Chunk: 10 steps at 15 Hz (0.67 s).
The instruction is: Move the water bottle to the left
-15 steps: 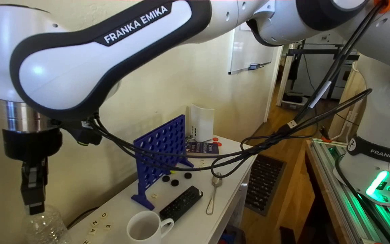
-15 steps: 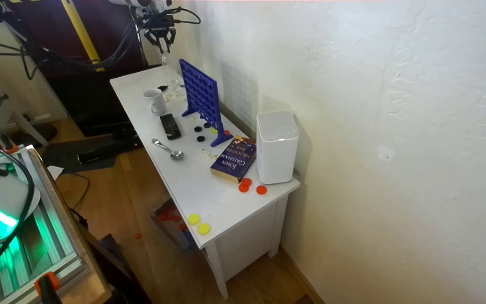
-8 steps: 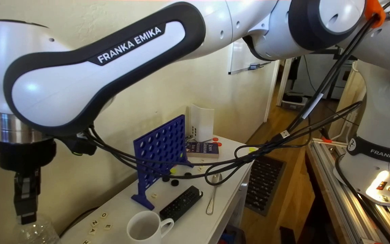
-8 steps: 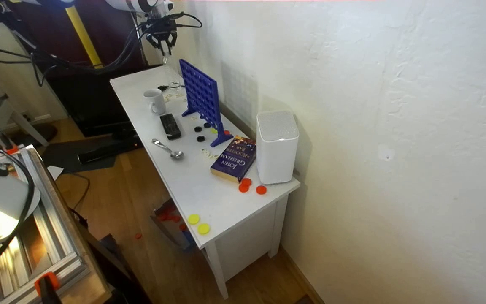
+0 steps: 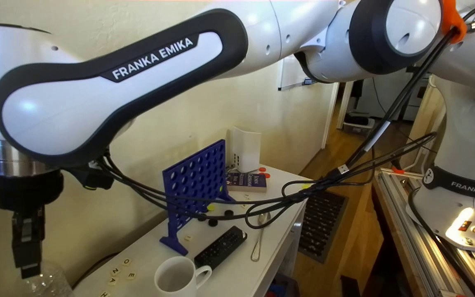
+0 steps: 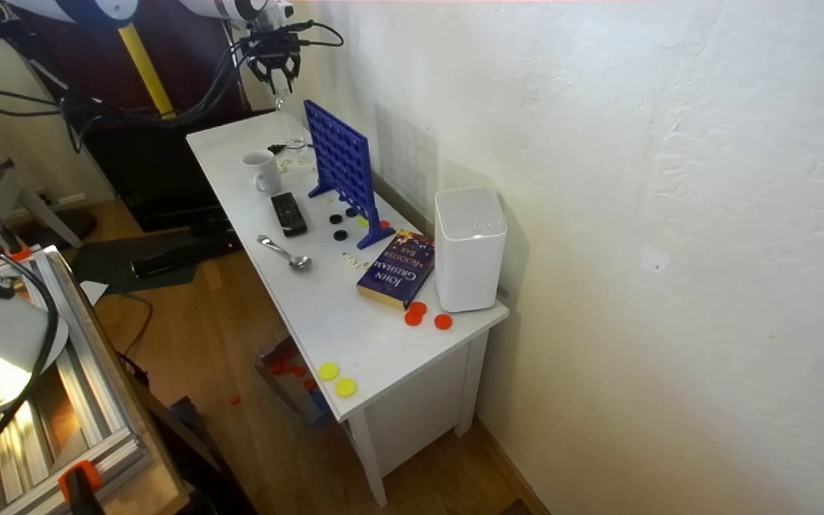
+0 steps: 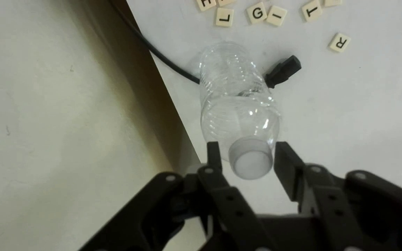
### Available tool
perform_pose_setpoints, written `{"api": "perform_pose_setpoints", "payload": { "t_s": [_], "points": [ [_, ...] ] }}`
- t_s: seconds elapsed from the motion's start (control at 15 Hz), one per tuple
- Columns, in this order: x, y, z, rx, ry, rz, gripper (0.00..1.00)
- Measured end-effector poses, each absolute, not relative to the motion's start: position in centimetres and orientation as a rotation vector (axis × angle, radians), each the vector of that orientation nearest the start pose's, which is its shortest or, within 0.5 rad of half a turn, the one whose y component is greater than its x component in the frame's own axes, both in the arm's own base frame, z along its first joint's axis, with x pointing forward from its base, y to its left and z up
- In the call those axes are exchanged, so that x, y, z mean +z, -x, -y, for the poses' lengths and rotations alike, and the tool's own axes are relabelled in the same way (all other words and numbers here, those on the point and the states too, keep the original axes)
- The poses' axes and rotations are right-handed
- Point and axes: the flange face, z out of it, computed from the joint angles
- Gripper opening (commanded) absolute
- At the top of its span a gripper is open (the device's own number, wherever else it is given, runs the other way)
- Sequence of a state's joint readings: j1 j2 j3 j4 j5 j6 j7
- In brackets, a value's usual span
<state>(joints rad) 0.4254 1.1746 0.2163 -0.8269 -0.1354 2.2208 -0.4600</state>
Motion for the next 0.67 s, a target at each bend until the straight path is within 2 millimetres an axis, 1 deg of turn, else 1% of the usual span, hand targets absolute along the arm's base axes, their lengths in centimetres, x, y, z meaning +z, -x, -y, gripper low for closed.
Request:
{"api": "perform_pose_setpoints", "payload": {
  "t_s": [0.07, 0.2, 0.27, 0.33, 0.4, 0.47, 0.6, 0.67],
  "points": [
    [21.7, -70.3, -41.6, -0.343, 2.651, 1.478, 0.86],
    [22.5, -70.3, -41.8, -0.328, 2.655, 1.474, 0.98],
    [23.3, -70.2, -42.0, -0.324, 2.663, 1.457, 1.00],
    [24.7, -70.2, -42.3, -0.326, 2.676, 1.428, 1.00],
    [26.6, -70.2, -42.5, -0.334, 2.692, 1.395, 1.00],
    [29.0, -70.1, -42.5, -0.341, 2.727, 1.359, 1.00],
    [34.7, -70.1, -41.8, -0.379, 2.822, 1.260, 1.00],
    [37.6, -70.0, -41.2, -0.397, 2.873, 1.204, 1.00]
  ]
}}
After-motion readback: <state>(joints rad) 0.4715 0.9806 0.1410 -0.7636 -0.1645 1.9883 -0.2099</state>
